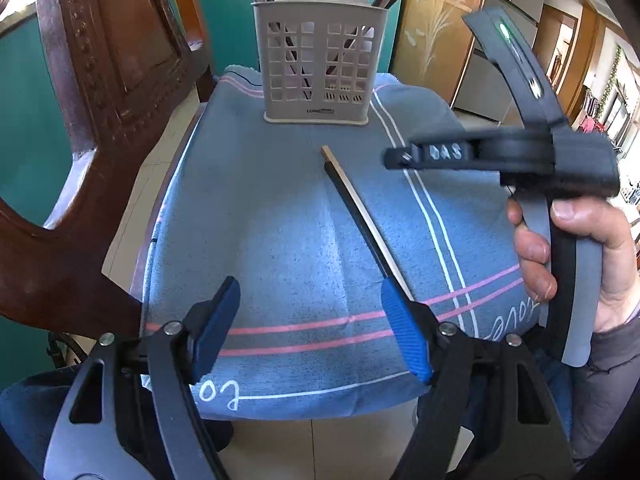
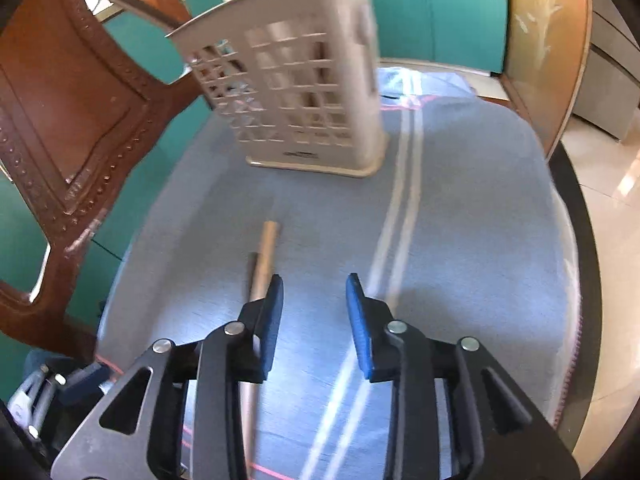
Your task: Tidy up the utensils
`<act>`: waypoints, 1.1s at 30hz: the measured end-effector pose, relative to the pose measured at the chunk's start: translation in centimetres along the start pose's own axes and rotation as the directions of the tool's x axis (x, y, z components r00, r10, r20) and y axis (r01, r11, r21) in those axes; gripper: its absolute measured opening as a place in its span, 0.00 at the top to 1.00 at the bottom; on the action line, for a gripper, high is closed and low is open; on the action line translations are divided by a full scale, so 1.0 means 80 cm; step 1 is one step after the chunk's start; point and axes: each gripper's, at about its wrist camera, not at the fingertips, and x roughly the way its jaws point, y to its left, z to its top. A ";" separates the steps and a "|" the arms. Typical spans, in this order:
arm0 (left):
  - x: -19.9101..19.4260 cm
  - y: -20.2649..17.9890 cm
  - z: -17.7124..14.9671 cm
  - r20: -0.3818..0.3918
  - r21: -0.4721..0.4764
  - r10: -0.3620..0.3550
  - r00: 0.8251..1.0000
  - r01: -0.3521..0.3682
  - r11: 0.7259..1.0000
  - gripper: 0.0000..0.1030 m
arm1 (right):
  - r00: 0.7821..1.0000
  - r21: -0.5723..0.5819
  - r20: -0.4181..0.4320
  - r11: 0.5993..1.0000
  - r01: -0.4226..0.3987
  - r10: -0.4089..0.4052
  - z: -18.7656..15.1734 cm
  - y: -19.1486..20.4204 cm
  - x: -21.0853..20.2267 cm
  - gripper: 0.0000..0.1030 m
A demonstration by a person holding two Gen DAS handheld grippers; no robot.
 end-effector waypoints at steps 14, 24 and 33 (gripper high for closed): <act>0.010 0.007 0.006 -0.027 0.002 0.030 0.999 -0.030 1.000 0.29 | 0.990 -0.150 -0.085 0.983 0.102 -0.115 0.020 0.036 0.058 0.88; 0.062 0.006 0.064 -0.124 -0.073 -0.073 0.990 0.064 0.995 0.28 | 1.000 0.074 -0.005 0.997 0.019 -0.018 -0.012 -0.062 -0.006 0.72; 0.113 -0.025 0.088 -0.202 -0.054 -0.068 0.977 0.059 0.997 0.28 | 1.000 0.124 -0.001 0.992 0.030 -0.030 -0.040 -0.101 -0.036 0.68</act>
